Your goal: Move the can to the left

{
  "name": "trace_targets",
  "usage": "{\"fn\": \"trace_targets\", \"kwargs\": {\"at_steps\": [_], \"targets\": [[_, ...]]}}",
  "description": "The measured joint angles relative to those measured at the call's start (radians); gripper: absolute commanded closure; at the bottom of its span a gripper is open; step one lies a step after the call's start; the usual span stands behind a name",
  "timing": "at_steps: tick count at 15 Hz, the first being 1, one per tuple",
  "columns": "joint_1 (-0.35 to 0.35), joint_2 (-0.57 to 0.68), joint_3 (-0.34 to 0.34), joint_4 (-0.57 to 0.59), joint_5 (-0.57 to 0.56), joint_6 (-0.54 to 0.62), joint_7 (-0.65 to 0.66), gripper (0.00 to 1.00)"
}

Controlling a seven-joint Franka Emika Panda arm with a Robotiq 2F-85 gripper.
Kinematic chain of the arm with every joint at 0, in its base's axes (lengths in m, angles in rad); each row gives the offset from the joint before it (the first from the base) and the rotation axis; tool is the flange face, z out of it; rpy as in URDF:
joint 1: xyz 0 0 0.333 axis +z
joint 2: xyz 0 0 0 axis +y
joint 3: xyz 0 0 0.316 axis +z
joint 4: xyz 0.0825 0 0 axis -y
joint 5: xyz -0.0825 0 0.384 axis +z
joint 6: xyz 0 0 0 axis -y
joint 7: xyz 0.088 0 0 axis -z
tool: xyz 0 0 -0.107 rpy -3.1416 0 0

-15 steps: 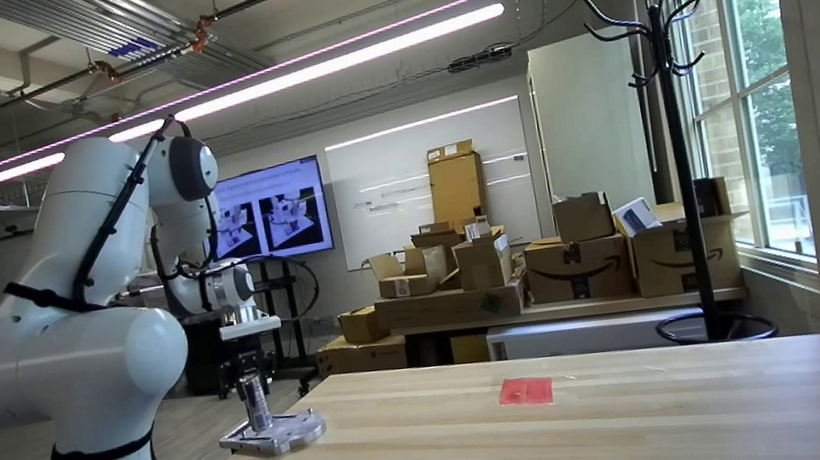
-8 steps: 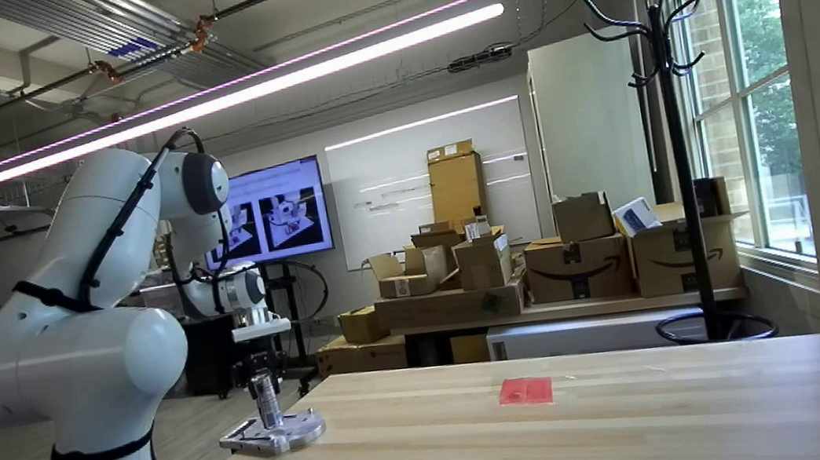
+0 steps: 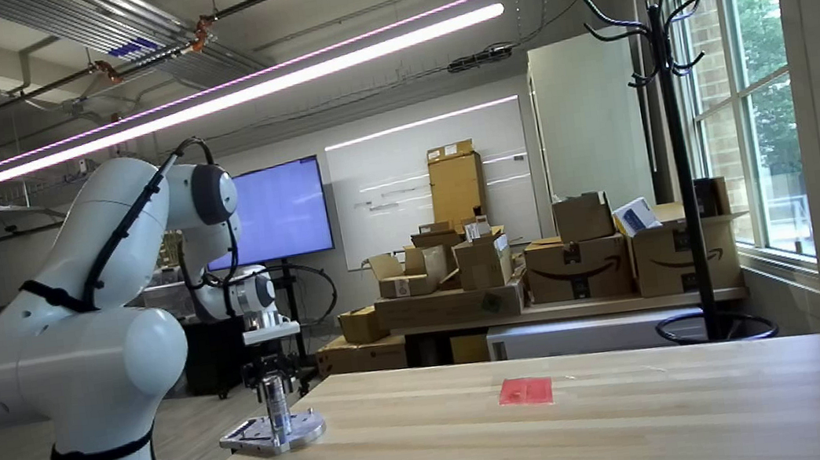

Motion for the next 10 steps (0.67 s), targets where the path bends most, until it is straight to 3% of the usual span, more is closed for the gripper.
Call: {"fn": "trace_targets", "kwargs": {"at_steps": [5,10], "targets": [[-0.001,-0.013,-0.001,0.0,0.0,-0.042,0.0,0.0],[0.0,-0.159,0.03,-0.078,0.002,-0.056,0.006,0.0]]}}
